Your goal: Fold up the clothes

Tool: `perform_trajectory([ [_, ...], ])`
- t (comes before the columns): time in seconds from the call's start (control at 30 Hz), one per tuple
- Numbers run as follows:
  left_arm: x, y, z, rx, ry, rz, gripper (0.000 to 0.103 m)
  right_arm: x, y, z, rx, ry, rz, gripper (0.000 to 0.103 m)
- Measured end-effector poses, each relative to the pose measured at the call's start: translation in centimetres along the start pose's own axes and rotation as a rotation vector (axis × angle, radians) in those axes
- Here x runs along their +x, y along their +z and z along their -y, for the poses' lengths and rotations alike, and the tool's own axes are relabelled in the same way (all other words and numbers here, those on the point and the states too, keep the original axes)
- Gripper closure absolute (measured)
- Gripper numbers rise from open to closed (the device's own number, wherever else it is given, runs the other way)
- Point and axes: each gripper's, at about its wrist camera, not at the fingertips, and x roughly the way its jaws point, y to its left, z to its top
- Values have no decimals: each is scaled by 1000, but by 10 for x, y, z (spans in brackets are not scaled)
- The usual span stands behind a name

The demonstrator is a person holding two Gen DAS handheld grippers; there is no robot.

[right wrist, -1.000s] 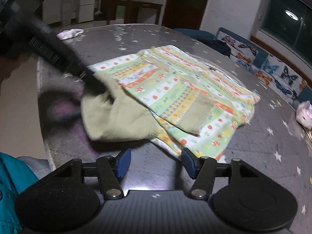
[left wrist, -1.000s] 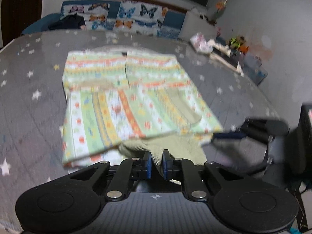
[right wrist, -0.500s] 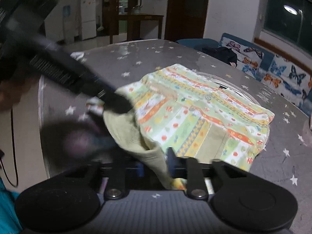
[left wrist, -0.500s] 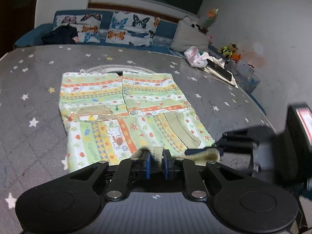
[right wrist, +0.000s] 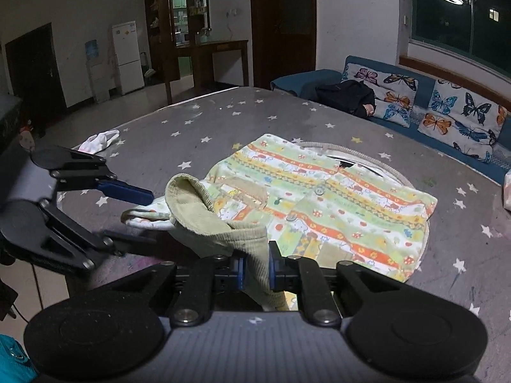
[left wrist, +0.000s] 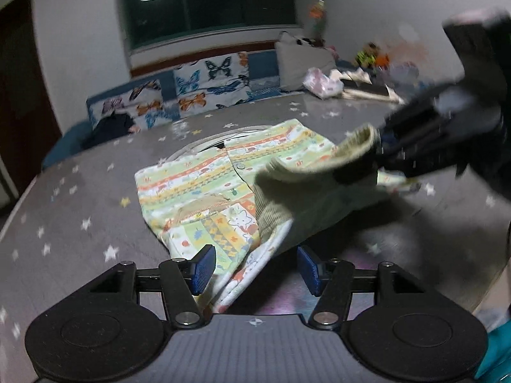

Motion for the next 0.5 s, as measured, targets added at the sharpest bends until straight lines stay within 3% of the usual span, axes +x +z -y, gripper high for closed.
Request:
perform_trajectory([
  [0.07, 7, -2, 2, 52, 11, 0, 45, 0, 1, 1, 5, -6, 6, 91],
  [0.23, 20, -8, -3, 108, 28, -6, 85, -1, -4, -1, 12, -8, 21, 94],
  [0.5, 1, -12, -3, 61, -6, 18, 94, -18, -12, -9, 11, 8, 59, 97],
])
